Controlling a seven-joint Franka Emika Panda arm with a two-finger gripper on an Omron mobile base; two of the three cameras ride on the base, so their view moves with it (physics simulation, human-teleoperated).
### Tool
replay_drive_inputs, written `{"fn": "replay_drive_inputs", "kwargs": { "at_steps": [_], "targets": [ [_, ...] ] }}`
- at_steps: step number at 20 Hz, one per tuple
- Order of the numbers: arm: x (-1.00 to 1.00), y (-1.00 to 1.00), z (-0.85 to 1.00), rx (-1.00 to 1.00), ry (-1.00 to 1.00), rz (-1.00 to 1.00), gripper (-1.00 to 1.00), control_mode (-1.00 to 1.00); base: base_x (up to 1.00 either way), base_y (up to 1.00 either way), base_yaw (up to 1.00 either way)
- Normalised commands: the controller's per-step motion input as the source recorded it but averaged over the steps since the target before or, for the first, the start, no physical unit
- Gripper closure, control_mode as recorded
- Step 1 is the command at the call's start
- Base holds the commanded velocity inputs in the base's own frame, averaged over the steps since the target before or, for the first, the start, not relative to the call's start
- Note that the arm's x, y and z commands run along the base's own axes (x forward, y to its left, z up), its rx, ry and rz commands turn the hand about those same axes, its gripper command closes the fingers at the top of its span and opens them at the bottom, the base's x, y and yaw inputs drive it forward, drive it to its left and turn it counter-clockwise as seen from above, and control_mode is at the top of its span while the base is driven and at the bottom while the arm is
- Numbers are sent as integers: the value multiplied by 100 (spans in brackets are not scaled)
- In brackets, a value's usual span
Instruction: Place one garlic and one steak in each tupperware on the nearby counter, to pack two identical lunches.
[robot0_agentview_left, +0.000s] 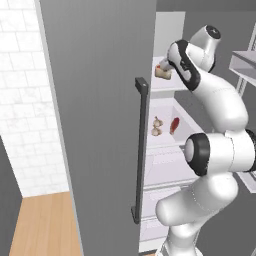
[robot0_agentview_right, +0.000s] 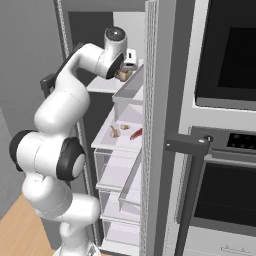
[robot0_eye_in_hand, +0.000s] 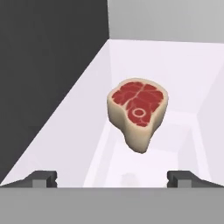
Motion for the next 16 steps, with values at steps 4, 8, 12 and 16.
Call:
{"fn": "replay_drive_inputs", "kwargs": {
  "at_steps": [4,8,12,16],
  "targets": [
    [27,0,-9,0,0,-1,-100,-100,0,0,0],
    [25,0,-10,-2,0,-7,-100,-100,0,0,0],
    [22,-7,-6,-7,1,-5,-100,-100,0,0,0],
    [27,-5,-3,-1,0,0,-100,-100,0,0,0]
  ]
}}
